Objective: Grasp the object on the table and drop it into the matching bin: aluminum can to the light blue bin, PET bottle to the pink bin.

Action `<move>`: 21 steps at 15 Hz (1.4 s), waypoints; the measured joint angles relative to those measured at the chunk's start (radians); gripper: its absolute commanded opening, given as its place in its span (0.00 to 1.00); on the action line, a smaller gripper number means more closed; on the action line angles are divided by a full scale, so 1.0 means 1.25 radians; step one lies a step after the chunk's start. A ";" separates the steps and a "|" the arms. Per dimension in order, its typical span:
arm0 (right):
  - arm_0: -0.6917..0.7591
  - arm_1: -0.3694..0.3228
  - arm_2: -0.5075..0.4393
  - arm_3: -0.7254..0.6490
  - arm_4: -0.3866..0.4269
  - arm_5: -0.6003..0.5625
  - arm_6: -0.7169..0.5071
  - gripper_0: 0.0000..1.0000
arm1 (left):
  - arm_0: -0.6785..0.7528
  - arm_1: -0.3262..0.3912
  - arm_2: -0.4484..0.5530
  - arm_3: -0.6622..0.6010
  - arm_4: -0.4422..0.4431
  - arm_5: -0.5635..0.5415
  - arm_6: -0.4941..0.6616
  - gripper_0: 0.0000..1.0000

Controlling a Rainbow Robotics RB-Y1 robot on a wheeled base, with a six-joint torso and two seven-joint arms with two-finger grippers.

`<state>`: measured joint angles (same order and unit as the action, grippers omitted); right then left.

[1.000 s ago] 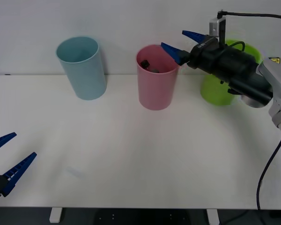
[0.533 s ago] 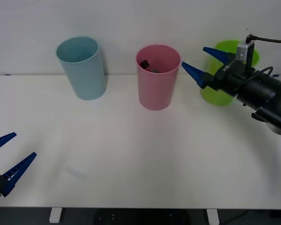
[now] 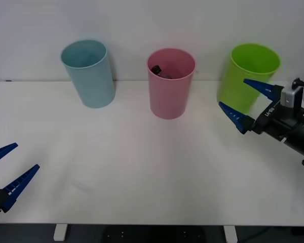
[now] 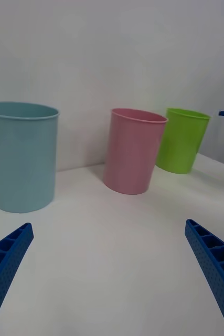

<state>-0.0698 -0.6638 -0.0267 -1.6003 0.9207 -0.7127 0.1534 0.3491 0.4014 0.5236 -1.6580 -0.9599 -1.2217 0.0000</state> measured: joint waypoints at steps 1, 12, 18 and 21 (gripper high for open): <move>0.032 0.000 -0.015 -0.017 0.000 -0.009 0.007 1.00 | 0.000 0.000 0.000 0.000 0.000 0.000 0.000 1.00; 0.375 0.008 -0.203 -0.131 -0.016 -0.180 0.013 1.00 | 0.000 0.000 0.000 0.000 0.000 0.000 0.000 1.00; 0.439 0.016 -0.224 -0.136 -0.034 -0.192 0.015 1.00 | 0.000 0.000 0.000 0.000 0.000 0.000 0.000 1.00; 0.441 0.026 -0.227 -0.136 -0.034 -0.206 0.012 1.00 | 0.000 0.000 0.000 0.000 0.000 0.000 0.000 1.00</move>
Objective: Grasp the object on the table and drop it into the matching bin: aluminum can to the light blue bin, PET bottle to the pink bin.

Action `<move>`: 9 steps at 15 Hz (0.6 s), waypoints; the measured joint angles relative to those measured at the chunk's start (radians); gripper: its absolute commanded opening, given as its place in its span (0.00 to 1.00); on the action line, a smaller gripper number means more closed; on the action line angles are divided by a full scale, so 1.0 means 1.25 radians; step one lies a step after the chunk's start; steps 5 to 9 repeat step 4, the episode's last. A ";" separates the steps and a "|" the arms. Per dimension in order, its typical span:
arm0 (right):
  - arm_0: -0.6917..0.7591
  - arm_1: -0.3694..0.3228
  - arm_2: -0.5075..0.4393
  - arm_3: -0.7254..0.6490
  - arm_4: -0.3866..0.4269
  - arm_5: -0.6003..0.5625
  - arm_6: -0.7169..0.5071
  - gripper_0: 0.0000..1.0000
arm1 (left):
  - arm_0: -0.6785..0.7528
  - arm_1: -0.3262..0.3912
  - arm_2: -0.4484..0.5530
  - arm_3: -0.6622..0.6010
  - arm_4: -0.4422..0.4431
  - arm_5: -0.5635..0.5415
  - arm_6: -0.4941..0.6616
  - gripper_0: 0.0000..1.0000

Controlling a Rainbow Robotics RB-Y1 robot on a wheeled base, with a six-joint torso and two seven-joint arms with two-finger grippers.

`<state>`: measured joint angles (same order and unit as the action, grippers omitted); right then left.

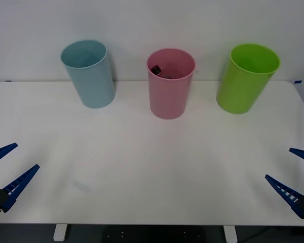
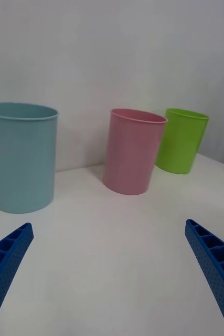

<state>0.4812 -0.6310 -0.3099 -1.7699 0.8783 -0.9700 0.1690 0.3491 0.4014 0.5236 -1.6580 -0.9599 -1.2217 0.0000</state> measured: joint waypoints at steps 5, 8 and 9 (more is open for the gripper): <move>0.005 0.010 0.000 0.000 0.001 -0.003 0.003 1.00 | 0.000 0.000 0.000 0.000 0.000 0.000 0.000 1.00; 0.005 0.010 0.000 0.000 0.001 -0.003 0.003 1.00 | 0.000 0.000 0.000 0.000 0.000 0.000 0.000 1.00; 0.005 0.010 0.000 0.000 0.001 -0.003 0.003 1.00 | 0.000 0.000 0.000 0.000 0.000 0.000 0.000 1.00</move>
